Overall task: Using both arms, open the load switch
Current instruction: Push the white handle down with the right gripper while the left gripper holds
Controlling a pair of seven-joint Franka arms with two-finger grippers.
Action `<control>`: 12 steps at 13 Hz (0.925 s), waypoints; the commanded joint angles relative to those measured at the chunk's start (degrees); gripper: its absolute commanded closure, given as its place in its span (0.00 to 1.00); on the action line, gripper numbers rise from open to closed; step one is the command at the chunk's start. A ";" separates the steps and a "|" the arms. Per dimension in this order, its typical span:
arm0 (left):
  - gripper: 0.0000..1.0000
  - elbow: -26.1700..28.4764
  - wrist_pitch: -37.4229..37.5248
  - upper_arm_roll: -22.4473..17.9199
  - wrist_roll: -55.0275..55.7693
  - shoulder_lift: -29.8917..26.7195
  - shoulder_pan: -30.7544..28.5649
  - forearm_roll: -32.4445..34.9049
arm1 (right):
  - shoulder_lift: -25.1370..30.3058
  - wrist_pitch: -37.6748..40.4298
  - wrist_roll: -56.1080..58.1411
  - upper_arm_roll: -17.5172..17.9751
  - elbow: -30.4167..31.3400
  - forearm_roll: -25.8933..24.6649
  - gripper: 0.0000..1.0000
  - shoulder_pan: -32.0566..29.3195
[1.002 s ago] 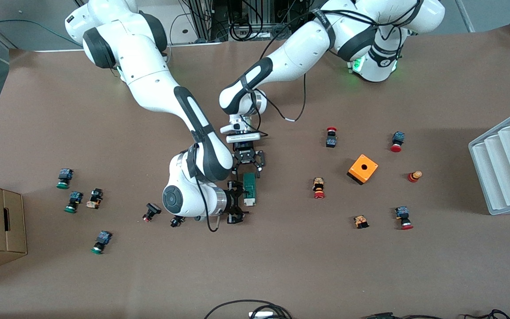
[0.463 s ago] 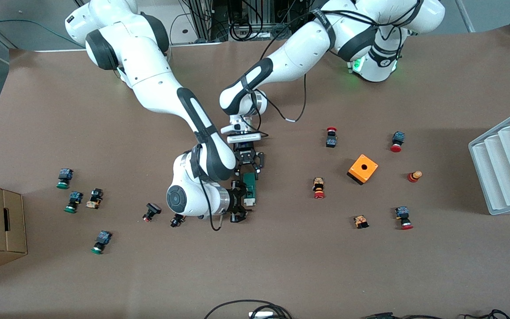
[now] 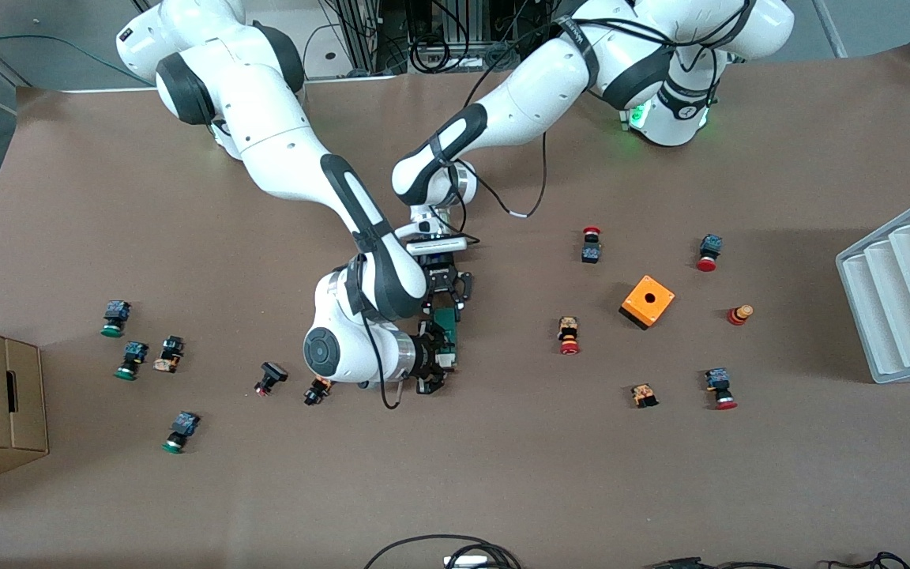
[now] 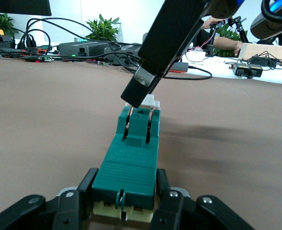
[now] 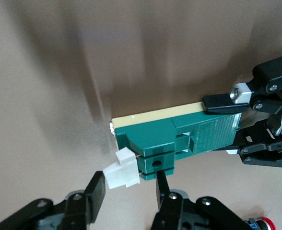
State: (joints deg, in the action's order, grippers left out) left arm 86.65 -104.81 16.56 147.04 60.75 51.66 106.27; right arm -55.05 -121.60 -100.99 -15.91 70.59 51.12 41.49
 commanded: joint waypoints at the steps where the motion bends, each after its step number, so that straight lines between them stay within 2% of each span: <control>1: 0.45 -0.43 0.48 0.40 0.79 0.42 0.02 -0.19 | -1.37 -0.31 -0.70 -0.35 -1.95 1.79 0.51 0.08; 11: 0.44 -0.43 0.48 0.75 0.70 0.60 -0.07 -0.10 | -1.28 -0.04 -0.09 -0.35 -1.77 1.44 0.51 -0.71; 12: 0.44 -0.43 0.48 0.75 0.70 0.60 -0.07 -0.10 | -1.37 -0.22 -0.17 -0.35 -1.77 1.44 0.56 -0.45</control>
State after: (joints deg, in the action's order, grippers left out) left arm 86.65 -104.81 16.61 147.07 60.75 51.66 106.28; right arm -55.16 -121.62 -101.03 -16.02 70.59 51.12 40.89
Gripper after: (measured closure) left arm 0.436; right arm 0.515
